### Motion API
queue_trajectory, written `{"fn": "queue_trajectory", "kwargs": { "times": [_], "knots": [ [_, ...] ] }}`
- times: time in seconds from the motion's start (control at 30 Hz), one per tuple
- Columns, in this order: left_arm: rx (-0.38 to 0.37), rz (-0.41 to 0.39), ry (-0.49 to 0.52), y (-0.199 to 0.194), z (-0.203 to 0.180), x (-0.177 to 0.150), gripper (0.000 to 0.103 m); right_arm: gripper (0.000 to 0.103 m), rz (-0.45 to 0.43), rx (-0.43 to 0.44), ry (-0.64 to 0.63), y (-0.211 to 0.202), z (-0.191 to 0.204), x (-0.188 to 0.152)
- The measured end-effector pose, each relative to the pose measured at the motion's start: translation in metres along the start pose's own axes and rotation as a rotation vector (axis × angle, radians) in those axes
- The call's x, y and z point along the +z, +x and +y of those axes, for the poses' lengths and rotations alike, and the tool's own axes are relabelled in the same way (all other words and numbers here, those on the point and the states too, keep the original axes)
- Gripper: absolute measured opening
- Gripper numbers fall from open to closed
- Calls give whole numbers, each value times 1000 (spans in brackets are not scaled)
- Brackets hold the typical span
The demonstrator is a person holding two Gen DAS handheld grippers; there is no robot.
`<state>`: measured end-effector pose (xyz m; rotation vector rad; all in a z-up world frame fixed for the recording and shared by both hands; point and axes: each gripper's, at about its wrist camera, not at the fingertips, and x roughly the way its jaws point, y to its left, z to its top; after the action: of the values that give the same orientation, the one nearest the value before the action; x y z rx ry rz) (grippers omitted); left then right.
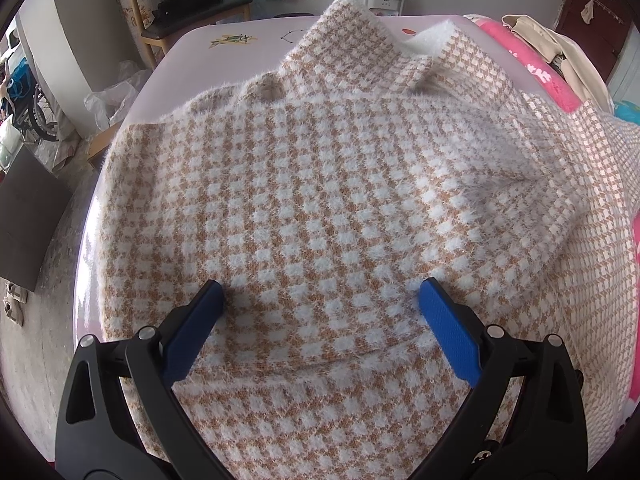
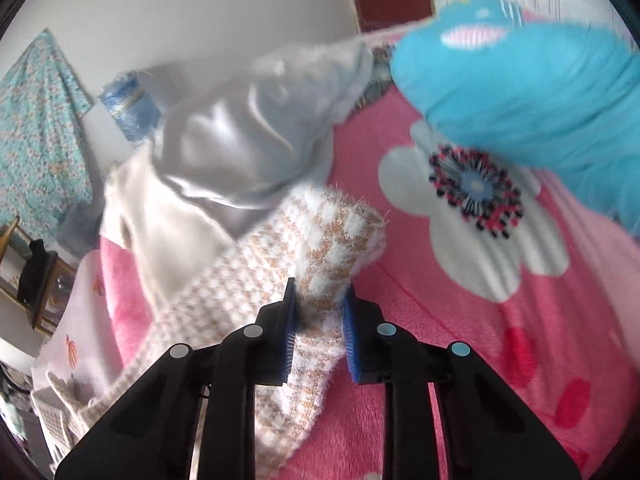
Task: Fold large clothes
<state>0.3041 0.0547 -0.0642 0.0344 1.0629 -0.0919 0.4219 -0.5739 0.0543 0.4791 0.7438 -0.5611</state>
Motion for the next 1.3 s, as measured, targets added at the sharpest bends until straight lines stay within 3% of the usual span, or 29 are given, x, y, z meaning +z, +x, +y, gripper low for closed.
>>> {"fn": "queue_trajectory", "kwargs": {
  "times": [0.27,0.53,0.67,0.77,0.87,1.0,1.1,1.2,1.3],
  "knots": [
    [-6,-6,-1,0,0,3,95,20,-177,125,-207,-109,59,5],
    [-37,-76,-68,-31,23,-4,94,19,-247,219,-350,-179,144,-10],
    [-68,-89,-105,-53,39,-20,69,19,-259,259,-422,-207,194,-29],
    [-134,-84,-156,-67,55,-39,53,19,-264,308,-485,-229,234,-50],
    [-157,-100,-177,-82,78,-42,48,19,-270,363,-565,-256,275,-83],
    [-184,-128,-205,-112,104,-71,48,19,-272,464,-702,-286,329,-146],
    [-209,-129,-231,-106,112,-64,48,26,-167,597,-809,-293,364,-206],
    [-243,-132,-256,-114,122,-76,48,71,48,767,-894,-285,387,-264],
    [-294,-131,-279,-108,124,-69,48,72,202,803,-939,-265,388,-304]
  ]
}}
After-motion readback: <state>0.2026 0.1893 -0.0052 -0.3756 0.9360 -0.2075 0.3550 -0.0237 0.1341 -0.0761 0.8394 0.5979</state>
